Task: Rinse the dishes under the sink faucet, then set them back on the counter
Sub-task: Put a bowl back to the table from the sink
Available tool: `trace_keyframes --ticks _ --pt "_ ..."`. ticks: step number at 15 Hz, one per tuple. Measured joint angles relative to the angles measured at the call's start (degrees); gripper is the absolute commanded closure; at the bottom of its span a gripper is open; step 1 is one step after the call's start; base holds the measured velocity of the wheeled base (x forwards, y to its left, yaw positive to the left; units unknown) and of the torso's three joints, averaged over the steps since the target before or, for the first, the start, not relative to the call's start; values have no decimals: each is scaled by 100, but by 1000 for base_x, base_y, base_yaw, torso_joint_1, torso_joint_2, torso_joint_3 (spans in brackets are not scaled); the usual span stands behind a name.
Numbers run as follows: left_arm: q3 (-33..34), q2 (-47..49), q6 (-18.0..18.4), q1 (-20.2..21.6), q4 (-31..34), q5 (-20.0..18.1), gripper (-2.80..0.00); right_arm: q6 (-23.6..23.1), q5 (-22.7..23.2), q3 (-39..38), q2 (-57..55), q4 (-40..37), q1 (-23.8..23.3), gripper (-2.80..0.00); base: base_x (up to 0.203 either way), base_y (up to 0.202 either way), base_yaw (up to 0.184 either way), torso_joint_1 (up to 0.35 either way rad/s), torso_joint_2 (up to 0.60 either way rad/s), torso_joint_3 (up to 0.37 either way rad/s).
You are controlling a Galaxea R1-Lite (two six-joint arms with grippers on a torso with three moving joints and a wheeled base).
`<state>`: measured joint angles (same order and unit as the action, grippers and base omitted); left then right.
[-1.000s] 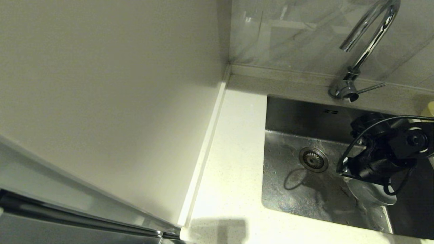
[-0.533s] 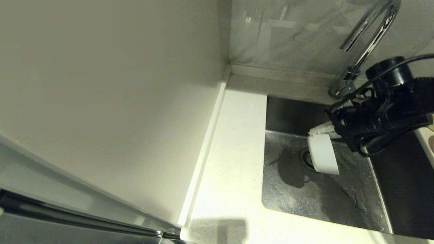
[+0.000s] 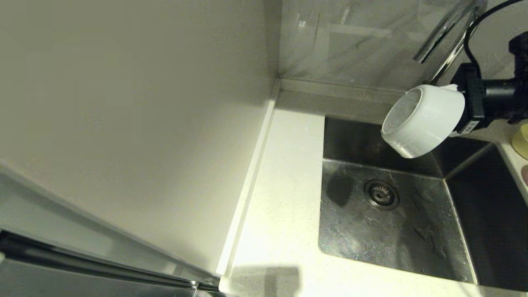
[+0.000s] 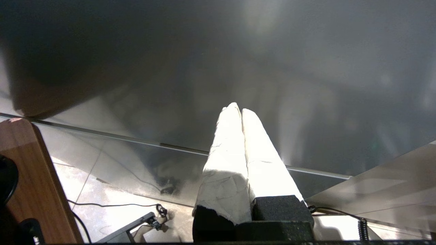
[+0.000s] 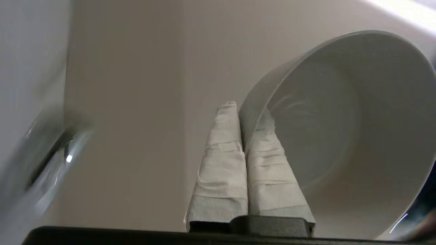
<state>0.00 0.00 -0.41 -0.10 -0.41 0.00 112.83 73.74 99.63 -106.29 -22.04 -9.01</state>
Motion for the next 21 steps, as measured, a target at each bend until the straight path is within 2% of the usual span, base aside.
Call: trace_keyframes --ticks 3,4,7,9,10,11,13,16,18,19,20,21 --pt "0 0 -3 0 -2 -2 0 20 207 -829 -48 287 -203 0 0 0 0 0 0 0" --pt "0 0 -1 0 -2 -1 0 117 278 -794 -48 324 -255 0 0 0 0 0 0 0" --pt "0 0 0 2 0 0 0 394 390 184 -20 507 -365 0 0 0 0 0 0 0" --pt "0 0 0 2 0 0 0 178 437 381 67 664 -491 0 0 0 0 0 0 0" --pt "0 0 -3 0 -1 -2 0 -72 465 175 149 755 -624 0 0 0 0 0 0 0" --pt "0 0 -1 -1 0 0 0 -483 509 -125 260 836 -860 0 0 0 0 0 0 0" --pt "0 0 -1 0 -2 0 0 -1606 577 -476 511 937 -1427 0 0 0 0 0 0 0" --pt "0 0 -1 0 0 0 0 -3778 598 -749 885 969 -2126 0 0 0 0 0 0 0" --pt "0 0 0 0 -2 -2 0 -5426 535 -968 1135 964 -2590 0 0 0 0 0 0 0" --pt "0 0 -1 0 0 -2 0 -6310 388 -1057 1264 958 -2790 0 0 0 0 0 0 0" --pt "0 0 0 0 0 0 0 -7200 56 -1119 1396 957 -2928 0 0 0 0 0 0 0" --pt "0 0 -1 0 0 0 0 -8105 -465 -1167 1515 934 -3001 0 0 0 0 0 0 0"
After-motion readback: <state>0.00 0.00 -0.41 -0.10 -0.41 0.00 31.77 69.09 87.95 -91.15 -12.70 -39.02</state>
